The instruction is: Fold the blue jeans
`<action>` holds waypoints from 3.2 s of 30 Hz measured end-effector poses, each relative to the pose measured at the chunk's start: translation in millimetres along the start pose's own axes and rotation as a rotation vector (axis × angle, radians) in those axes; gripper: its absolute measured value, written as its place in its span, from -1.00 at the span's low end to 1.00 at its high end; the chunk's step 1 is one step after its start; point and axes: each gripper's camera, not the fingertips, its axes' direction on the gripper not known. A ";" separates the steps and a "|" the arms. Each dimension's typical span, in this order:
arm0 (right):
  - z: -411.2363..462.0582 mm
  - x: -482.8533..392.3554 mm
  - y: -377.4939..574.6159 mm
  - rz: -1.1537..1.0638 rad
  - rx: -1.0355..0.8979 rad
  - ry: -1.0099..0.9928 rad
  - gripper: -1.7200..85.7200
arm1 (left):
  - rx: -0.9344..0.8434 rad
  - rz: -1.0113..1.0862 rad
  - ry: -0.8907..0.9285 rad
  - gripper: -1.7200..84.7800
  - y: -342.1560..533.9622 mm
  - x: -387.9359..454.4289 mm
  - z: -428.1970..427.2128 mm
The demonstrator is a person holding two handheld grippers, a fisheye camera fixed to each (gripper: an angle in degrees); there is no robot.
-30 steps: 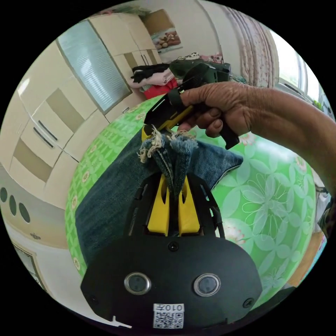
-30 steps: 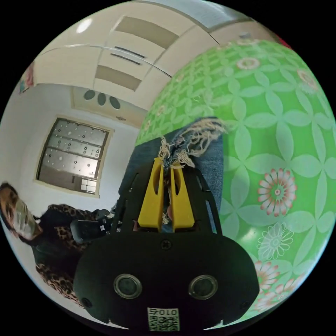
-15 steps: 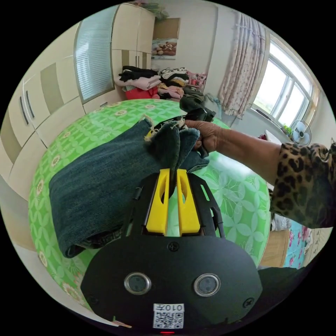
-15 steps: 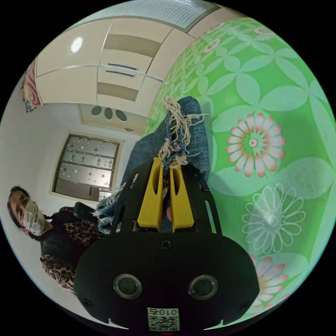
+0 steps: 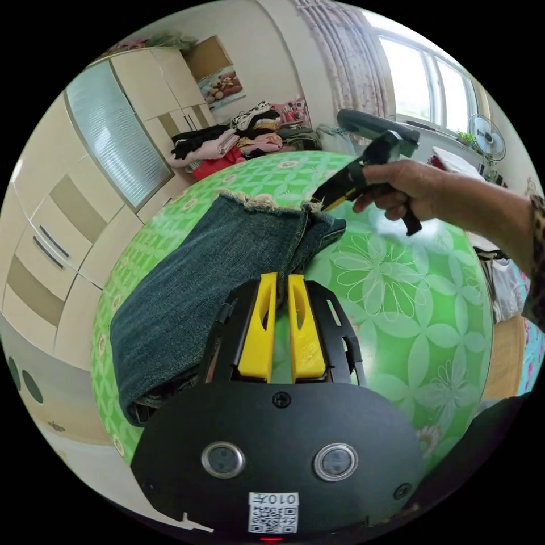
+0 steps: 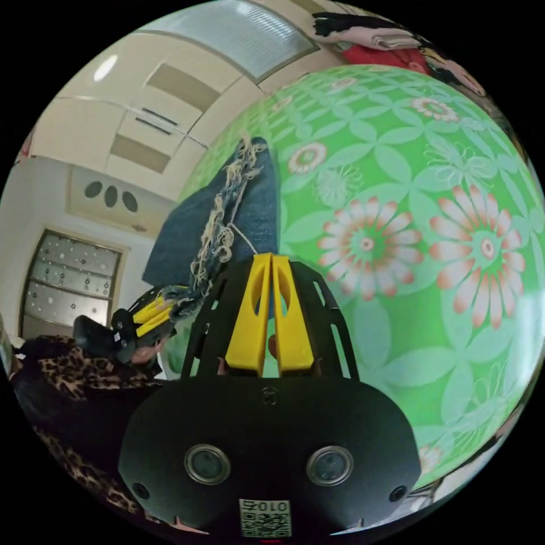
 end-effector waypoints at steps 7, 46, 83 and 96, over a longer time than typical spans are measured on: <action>79.7 -99.2 57.0 -0.187 -0.262 -0.204 -0.91 | -0.206 -0.060 0.160 -0.93 98.7 -119.5 -32.4; 96.5 -283.1 325.6 -1.233 0.128 0.257 -0.70 | 0.465 -0.692 0.552 -0.90 492.2 -239.3 -134.2; 230.2 -371.0 388.9 -1.448 -0.017 0.430 -0.90 | 0.565 -0.528 0.008 -0.88 498.1 29.7 -250.4; 261.1 -356.1 371.4 -1.369 -0.101 0.365 -0.85 | 0.231 -0.185 -0.384 -0.89 385.8 187.6 -210.7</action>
